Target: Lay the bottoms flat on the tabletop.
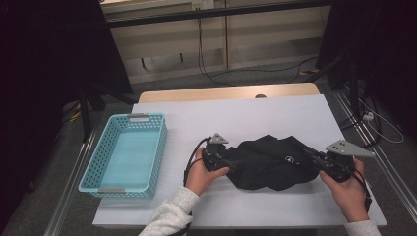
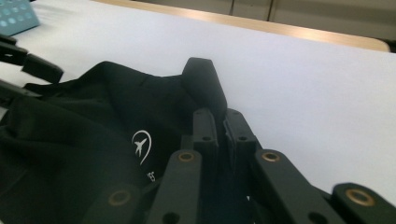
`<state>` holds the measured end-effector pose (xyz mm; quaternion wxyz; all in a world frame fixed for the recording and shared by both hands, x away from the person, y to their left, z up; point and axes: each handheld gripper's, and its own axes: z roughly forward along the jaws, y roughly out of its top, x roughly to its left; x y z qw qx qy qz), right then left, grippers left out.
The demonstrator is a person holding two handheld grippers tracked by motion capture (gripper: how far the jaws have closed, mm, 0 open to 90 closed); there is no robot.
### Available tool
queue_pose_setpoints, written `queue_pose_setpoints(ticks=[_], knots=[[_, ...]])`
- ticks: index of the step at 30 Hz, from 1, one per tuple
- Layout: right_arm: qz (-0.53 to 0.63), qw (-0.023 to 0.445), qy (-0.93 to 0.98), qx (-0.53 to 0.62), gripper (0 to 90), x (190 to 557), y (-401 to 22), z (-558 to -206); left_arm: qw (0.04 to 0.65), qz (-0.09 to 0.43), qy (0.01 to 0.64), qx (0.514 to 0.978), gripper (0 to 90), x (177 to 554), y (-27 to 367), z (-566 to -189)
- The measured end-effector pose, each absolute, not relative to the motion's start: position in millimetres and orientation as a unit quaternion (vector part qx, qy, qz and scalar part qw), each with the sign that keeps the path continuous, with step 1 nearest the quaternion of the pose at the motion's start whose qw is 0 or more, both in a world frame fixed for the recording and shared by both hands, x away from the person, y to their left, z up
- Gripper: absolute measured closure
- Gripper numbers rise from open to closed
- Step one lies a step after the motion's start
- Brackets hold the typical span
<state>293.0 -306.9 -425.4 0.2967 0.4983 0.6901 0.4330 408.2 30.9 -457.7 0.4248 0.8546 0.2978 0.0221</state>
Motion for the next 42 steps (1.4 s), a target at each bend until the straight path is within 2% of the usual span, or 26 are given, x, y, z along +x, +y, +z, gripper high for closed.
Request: queue_pose_setpoints(ticks=[5, 8, 9, 10, 14, 18, 24, 29, 32, 35, 36, 38, 40, 42], knots=[[0.429, 0.309, 0.681, 0.506, 84.8, 292.0, -315.7, -424.2, 0.418, 0.024, 0.298, 0.858, 29.2, 408.4, 30.6, -461.8], [0.429, 0.31, 0.677, 0.512, 84.8, 291.4, -319.4, -426.0, 0.424, 0.023, 0.296, 0.856, 38.0, 408.4, 29.2, -464.3], [0.428, 0.309, 0.678, 0.512, 84.8, 291.5, -319.6, -426.9, 0.425, 0.019, 0.295, 0.856, 42.5, 408.2, 28.8, -464.2], [0.427, 0.309, 0.678, 0.512, 84.8, 291.6, -319.2, -427.5, 0.427, 0.014, 0.298, 0.854, 52.3, 408.0, 28.5, -463.9], [0.429, 0.307, 0.681, 0.507, 84.8, 292.2, -315.8, -427.8, 0.429, 0.008, 0.297, 0.853, 77.2, 408.8, 31.1, -460.9], [0.435, 0.303, 0.684, 0.501, 84.8, 292.1, -312.5, -426.5, 0.433, -0.013, 0.316, 0.844, 89.0, 412.7, 43.9, -448.4], [0.453, 0.291, 0.686, 0.489, 84.7, 293.5, -305.2, -423.5, 0.436, -0.013, 0.343, 0.832, 90.0, 418.8, 71.6, -424.1], [0.47, 0.268, 0.685, 0.488, 84.5, 296.3, -296.9, -423.5, 0.421, 0.011, 0.362, 0.832, 90.0, 420.2, 95.1, -409.2], [0.45, 0.285, 0.693, 0.485, 83.6, 301.1, -296.6, -428.3, 0.412, 0.009, 0.373, 0.831, 90.0, 422.3, 104.7, -409.4], [0.434, 0.279, 0.694, 0.503, 82.1, 307.7, -303.6, -440.4, 0.404, 0.001, 0.377, 0.833, 90.0, 423.9, 102.6, -420.2], [0.422, 0.284, 0.699, 0.503, 79.5, 309.1, -303.9, -442.4, 0.397, -0.002, 0.376, 0.837, 90.0, 424.0, 100.0, -424.5], [0.404, 0.286, 0.702, 0.512, 67.9, 312.2, -304.1, -443.9, 0.387, 0.004, 0.375, 0.842, 90.0, 424.2, 98.6, -428.6], [0.382, 0.315, 0.705, 0.508, 67.6, 312.9, -303.6, -441.2, 0.384, 0.004, 0.378, 0.842, 90.0, 424.8, 100.3, -430.7], [0.395, 0.318, 0.703, 0.499, 64.8, 313.6, -302.7, -436.5, 0.387, 0.005, 0.383, 0.839, 90.0, 425.4, 104.4, -429.5]])
